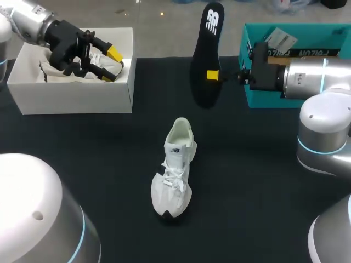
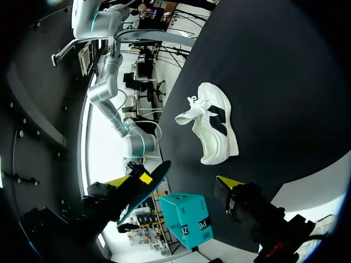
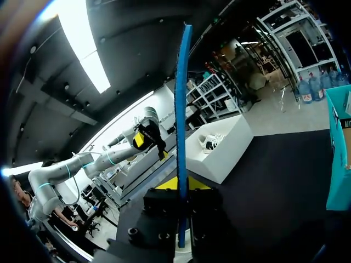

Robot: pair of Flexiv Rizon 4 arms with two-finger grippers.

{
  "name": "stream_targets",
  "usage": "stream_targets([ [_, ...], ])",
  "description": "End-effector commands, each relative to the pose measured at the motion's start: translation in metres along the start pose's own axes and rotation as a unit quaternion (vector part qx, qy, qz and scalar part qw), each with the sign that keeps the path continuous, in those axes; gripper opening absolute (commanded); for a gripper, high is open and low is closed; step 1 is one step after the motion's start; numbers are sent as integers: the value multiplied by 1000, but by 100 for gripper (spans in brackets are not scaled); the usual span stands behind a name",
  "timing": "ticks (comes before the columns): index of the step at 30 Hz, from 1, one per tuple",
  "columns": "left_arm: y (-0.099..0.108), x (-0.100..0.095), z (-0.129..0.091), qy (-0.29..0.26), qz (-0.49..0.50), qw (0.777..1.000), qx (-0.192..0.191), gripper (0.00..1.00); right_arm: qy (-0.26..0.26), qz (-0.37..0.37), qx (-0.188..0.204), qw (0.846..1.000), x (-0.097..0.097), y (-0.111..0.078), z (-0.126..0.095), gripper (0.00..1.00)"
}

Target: Take the shoe out of the shoebox, open the shoe tongue, remove and reinsert the insole, then place the shoe into the shoebox

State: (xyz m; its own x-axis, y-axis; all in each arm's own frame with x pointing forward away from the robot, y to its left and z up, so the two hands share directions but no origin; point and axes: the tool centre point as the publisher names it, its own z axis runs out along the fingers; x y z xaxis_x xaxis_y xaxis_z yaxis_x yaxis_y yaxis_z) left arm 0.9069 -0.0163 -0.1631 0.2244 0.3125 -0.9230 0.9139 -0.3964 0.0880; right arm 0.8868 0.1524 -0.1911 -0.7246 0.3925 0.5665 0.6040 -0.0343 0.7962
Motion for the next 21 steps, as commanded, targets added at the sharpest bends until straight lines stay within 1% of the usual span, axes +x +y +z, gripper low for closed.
stream_targets([
  [1, 0, 0, -1, 1, 0, 1000, 1, 100, -56, -44, 59, 996, -5, -16, 25, 0],
  [2, 0, 0, -1, 1, 0, 1000, 1, 100, -63, -43, 65, 995, -7, -22, 29, 0],
  [4, 0, 0, -1, 1, 0, 1000, 1, 100, -58, -31, 39, 997, -12, -31, 33, 0],
  [6, 0, 0, -1, 1, 0, 1000, 1, 100, -61, -29, 44, 997, -14, -38, 39, 0],
  [9, 0, 0, -1, 1, 0, 1000, 1, 100, -61, -28, 35, 997, -15, -42, 47, 0],
  [15, 0, 0, -1, 1, 0, 1000, 1, 100, -56, -27, 8, 998, -11, -49, 63, 0],
  [19, 0, 0, -1, 1, 0, 1000, 1, 100, -48, -14, 5, 999, -9, -58, 72, 0],
  [20, 0, 0, -1, 1, 0, 1000, 1, 100, -35, -1, 11, 999, -8, -59, 73, 0],
  [21, 0, 0, -1, 1, 0, 1000, 1, 100, -35, -1, 11, 999, -8, -59, 73, 0],
])
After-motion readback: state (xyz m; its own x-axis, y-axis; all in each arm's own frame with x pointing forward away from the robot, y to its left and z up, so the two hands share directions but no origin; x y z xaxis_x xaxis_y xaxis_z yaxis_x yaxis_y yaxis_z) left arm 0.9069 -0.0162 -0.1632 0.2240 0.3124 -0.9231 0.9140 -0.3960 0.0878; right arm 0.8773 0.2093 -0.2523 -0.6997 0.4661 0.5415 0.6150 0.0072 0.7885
